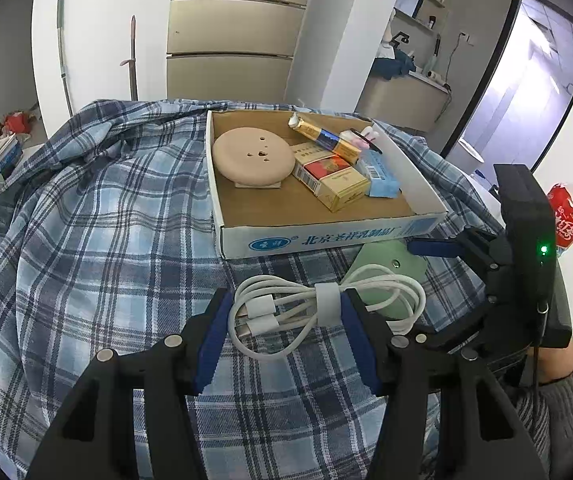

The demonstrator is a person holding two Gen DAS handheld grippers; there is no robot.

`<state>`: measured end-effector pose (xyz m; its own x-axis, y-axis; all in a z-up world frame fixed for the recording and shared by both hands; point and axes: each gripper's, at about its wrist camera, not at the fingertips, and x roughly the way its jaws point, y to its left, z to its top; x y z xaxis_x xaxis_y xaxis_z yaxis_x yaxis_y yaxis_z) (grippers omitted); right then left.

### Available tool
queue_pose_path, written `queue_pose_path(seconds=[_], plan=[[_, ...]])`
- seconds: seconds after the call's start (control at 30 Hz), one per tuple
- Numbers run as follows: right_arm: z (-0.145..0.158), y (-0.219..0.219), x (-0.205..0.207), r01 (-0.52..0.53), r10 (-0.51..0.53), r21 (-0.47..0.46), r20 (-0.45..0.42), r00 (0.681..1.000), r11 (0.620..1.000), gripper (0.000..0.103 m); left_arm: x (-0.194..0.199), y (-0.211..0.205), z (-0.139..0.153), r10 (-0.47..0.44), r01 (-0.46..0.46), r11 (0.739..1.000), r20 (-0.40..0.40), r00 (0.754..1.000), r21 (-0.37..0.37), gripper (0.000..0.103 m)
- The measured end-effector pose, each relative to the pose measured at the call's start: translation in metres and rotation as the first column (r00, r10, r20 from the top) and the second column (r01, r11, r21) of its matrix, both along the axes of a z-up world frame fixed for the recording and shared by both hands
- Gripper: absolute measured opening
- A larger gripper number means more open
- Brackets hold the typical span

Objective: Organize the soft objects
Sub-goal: 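Grasp the white cable bundle with left gripper while right grasps the green pouch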

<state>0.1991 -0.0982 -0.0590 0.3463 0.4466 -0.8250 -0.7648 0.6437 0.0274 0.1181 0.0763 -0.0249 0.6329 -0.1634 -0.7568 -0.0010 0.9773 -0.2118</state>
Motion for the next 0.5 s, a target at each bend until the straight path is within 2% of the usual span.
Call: queue_pose_path(seconds=[0.13, 0.4, 0.47, 0.5], plan=[[0.002, -0.004, 0.001, -0.001, 0.001, -0.003, 0.027, 1.000, 1.000, 0.078, 0.000, 0.000, 0.000, 0.000, 0.000, 1.000, -0.001, 1.000, -0.004, 0.058], [0.009, -0.005, -0.016, -0.044, 0.046, -0.046, 0.037, 0.998, 0.998, 0.076, -0.001, 0.002, 0.001, 0.007, -0.007, 1.000, 0.005, 1.000, -0.013, 0.058], [0.017, -0.008, -0.025, -0.067, 0.069, -0.036, 0.055, 0.996, 0.997, 0.025, -0.002, 0.003, 0.002, 0.011, -0.011, 1.000, 0.010, 1.000, -0.016, 0.058], [0.022, -0.010, -0.028, -0.069, 0.071, -0.028, 0.072, 0.995, 0.997, 0.016, -0.002, 0.003, 0.003, 0.013, -0.013, 1.000, 0.012, 1.000, -0.017, 0.058]])
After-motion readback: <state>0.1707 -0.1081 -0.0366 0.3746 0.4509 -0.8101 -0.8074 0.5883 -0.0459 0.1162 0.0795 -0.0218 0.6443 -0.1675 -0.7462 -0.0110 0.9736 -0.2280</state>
